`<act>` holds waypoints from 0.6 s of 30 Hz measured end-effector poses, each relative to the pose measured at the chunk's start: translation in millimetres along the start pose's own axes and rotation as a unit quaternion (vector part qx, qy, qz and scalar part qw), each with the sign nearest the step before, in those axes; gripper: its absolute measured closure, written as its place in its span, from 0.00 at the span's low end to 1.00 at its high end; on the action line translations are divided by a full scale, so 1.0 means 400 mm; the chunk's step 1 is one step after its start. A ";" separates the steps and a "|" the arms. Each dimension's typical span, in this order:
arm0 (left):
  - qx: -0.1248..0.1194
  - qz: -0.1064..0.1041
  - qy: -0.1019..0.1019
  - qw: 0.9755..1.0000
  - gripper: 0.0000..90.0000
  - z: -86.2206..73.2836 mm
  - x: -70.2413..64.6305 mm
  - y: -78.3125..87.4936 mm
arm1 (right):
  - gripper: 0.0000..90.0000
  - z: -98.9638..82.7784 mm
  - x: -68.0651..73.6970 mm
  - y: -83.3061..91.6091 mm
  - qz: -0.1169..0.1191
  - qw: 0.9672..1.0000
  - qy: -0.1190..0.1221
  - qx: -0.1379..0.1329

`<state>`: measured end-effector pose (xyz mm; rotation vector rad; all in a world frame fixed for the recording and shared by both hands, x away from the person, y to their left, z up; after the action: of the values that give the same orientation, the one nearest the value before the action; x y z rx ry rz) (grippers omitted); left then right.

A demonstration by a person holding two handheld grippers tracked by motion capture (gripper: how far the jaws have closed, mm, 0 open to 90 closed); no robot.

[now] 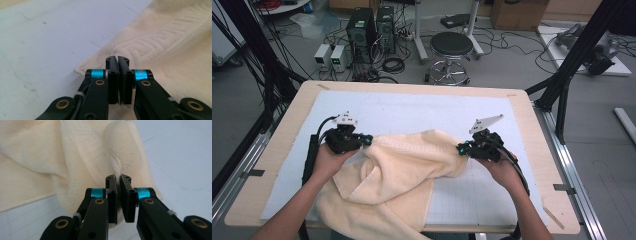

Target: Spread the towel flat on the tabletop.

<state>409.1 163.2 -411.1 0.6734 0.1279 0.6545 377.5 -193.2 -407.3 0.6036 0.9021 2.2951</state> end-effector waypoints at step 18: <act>0.005 0.053 0.023 0.998 0.70 0.035 0.160 -0.047 | 0.59 0.181 -0.118 -0.051 -0.058 0.996 -0.020 -0.067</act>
<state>474.1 182.9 -405.7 0.6780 0.1394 0.7729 461.8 -179.7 -382.6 0.5226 0.7391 2.2102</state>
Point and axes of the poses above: each handheld gripper's, and its own axes: y roughly backward along the jaws, z roughly out of its top, x roughly to its left, the point moved 6 cm from there along -y, roughly forward along the jaws, and after that the axes turned 13 degrees about -y, right-handed, at the moved point
